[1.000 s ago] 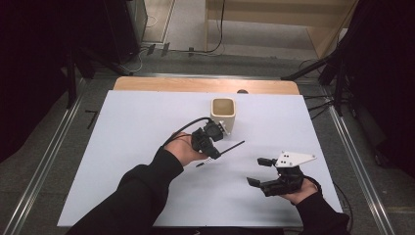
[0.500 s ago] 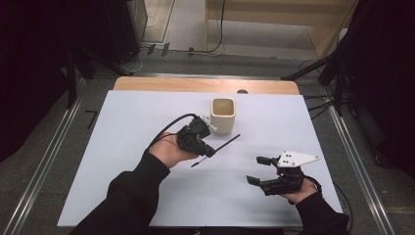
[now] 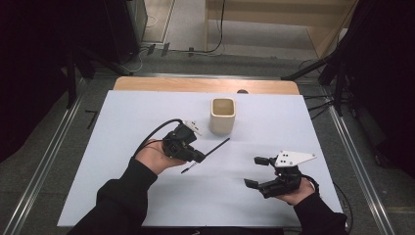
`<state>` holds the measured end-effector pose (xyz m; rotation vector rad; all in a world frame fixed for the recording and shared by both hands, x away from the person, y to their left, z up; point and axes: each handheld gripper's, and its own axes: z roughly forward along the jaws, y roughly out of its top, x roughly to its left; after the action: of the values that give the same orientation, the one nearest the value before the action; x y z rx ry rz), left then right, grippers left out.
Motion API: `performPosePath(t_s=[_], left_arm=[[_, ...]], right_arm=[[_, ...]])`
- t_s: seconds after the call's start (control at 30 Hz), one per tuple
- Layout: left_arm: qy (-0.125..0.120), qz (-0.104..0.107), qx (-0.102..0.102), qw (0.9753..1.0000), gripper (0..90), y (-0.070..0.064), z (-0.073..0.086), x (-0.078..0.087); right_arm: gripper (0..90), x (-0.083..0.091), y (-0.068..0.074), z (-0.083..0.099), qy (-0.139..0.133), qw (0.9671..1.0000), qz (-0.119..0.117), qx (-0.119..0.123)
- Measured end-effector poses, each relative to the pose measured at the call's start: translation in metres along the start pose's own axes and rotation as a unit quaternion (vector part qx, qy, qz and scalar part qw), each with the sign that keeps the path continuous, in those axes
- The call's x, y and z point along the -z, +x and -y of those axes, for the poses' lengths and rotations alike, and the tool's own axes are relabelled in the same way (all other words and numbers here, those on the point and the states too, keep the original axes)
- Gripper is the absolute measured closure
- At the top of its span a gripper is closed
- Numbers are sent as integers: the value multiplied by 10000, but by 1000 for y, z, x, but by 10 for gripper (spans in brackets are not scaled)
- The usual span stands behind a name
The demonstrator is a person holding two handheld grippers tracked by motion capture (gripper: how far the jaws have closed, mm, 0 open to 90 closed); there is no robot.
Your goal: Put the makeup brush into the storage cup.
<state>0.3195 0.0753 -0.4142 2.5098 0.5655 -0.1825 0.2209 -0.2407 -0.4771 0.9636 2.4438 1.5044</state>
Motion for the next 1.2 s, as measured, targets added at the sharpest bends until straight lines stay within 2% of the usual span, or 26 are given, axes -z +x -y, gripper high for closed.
performPosePath(t_s=[0.17,0.2,0.27,0.33,0.53,0.6,0.87,1.0,1.2], left_arm=[[101,-41,-32,9999,869,-2,8,0],[138,-71,-91,9998,870,-2,9,1],[150,19,-99,9998,870,-2,14,3],[131,79,-78,9999,870,-1,17,6],[208,22,-84,9997,870,0,31,13],[229,36,-18,9997,869,-1,35,14],[429,-9,-217,9988,870,-6,38,15],[596,-96,-343,9976,870,-7,36,15],[981,-184,-637,9930,869,-11,29,15]], right_arm=[[149,-1,-1,0,63,10000,-24,-36],[150,-1,-1,-1,69,10000,-20,-14],[151,-2,0,-2,91,10000,-32,20],[154,-3,1,-3,104,9999,-39,69],[157,-7,2,-4,174,9997,-43,155],[158,-9,3,-5,176,9996,-69,187],[167,-16,6,-10,263,9989,-191,336],[169,-21,5,-15,297,9985,-177,423],[172,-29,8,-28,345,9973,-206,613]])
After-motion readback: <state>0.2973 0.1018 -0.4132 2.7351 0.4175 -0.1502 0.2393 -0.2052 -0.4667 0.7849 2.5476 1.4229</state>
